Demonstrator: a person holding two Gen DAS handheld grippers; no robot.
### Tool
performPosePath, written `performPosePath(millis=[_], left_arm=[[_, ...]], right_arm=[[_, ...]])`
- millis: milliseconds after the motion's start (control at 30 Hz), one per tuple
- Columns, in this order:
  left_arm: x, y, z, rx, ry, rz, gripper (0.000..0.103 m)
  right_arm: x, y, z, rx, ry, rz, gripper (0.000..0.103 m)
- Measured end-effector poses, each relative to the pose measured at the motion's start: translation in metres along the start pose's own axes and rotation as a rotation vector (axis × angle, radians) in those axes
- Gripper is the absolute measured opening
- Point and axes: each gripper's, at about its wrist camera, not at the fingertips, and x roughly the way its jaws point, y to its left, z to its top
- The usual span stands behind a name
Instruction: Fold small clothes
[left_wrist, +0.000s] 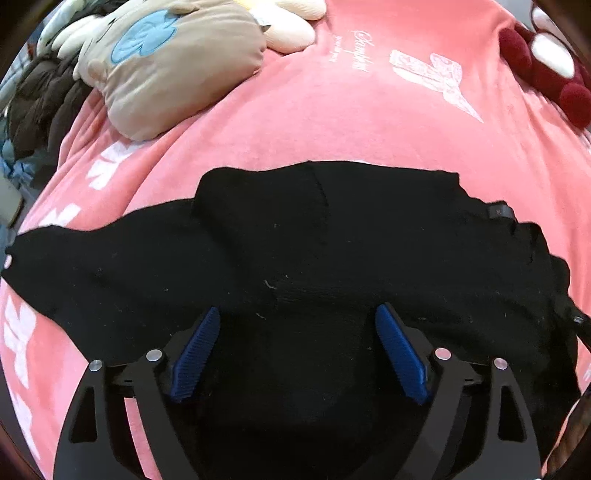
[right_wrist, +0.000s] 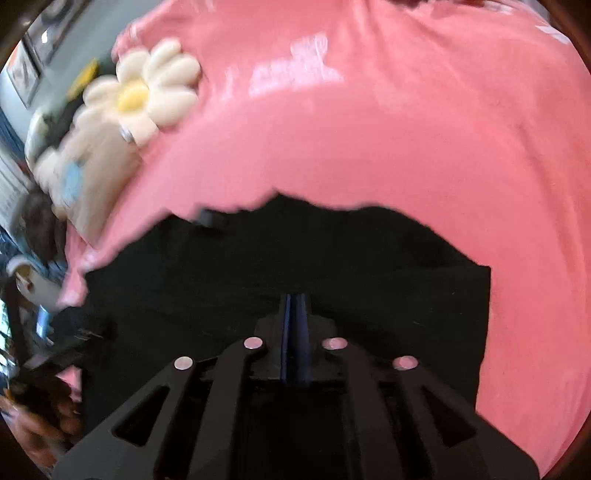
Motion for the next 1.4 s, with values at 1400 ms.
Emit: performPosePath(millis=[1400], left_arm=[[-0.069,0.190,-0.069,-0.502,-0.064,-0.120,0.090]], right_arm=[[-0.110,0.011,-0.161,-0.049,0.015,-0.208,0.016]])
